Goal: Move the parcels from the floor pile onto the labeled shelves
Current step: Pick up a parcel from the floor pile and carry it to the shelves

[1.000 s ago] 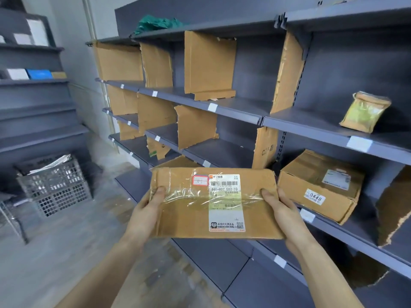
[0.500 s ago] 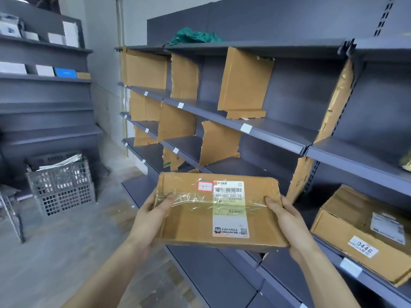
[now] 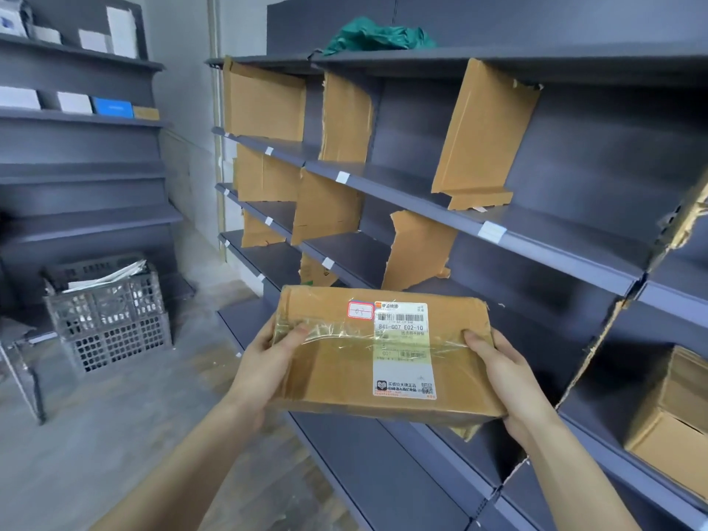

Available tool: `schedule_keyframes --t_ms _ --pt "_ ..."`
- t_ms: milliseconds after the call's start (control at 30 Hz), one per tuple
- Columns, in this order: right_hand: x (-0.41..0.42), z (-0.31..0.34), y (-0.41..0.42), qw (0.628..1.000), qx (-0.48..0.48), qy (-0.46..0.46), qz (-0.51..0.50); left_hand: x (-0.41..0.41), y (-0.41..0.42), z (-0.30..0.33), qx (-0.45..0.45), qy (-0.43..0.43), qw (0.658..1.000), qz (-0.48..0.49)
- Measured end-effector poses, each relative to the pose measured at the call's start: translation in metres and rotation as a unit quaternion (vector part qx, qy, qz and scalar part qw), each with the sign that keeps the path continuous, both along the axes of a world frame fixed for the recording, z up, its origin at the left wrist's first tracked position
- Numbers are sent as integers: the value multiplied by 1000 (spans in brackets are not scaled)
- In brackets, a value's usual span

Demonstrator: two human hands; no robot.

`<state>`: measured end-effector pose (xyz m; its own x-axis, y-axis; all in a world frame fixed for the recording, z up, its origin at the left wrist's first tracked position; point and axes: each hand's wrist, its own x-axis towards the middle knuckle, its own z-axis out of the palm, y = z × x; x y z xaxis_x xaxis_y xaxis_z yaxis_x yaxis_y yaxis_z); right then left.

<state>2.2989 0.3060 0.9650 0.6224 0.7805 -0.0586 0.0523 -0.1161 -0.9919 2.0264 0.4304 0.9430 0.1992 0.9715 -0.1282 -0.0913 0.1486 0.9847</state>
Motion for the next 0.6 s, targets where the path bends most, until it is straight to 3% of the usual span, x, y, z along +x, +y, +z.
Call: schedule_keyframes --t_ms 333,600 --pt "63 11 35 997 26 46 -54 85 81 7 17 54 997 -59" --pt "115 10 21 985 39 44 -164 171 104 17 26 86 987 -135"
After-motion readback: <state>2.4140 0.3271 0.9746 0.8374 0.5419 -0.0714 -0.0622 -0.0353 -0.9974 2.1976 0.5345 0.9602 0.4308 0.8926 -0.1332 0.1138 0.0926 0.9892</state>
